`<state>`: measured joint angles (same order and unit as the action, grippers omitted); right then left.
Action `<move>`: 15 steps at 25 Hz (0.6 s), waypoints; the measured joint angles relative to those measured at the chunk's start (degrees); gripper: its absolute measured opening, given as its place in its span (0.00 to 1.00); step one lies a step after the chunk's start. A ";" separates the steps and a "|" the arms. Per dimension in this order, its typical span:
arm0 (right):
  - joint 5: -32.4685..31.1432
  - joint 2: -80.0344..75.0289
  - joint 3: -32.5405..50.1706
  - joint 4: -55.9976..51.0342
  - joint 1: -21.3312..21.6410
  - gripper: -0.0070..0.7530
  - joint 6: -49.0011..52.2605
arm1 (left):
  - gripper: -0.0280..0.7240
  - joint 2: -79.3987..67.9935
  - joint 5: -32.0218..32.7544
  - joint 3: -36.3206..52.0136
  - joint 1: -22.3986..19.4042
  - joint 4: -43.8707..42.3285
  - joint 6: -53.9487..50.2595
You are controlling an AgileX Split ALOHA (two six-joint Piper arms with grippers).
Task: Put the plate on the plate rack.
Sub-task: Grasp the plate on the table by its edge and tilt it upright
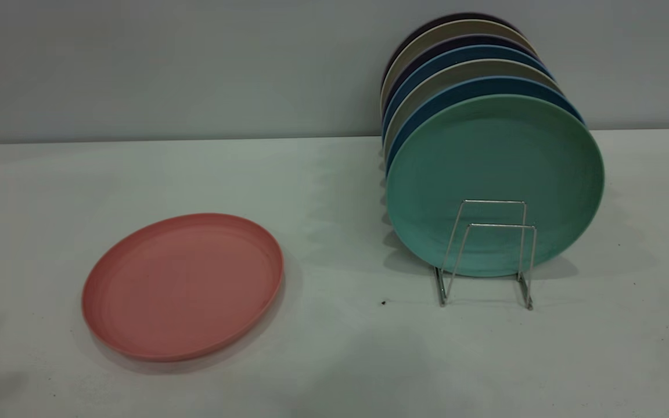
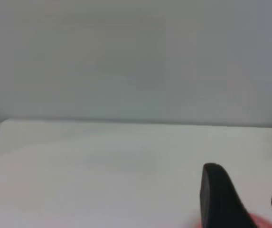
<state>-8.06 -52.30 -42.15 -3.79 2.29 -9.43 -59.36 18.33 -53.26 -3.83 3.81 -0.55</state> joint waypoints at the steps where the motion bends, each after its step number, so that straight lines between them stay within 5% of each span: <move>1: -0.72 -1.51 -1.16 0.00 0.00 0.32 0.00 | 0.44 -1.96 0.40 -0.55 -0.94 0.00 0.15; 9: -7.78 -11.92 -8.50 -3.58 4.12 0.32 1.08 | 0.44 -15.35 1.53 -3.55 -1.65 10.02 9.91; 15: -11.77 -18.39 -8.93 -12.42 7.26 0.32 -2.90 | 0.43 -25.16 8.09 -4.97 -3.77 36.79 30.94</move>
<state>-19.83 -70.70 -51.08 -16.21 9.55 -12.32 -84.52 26.43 -58.23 -7.59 40.60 30.39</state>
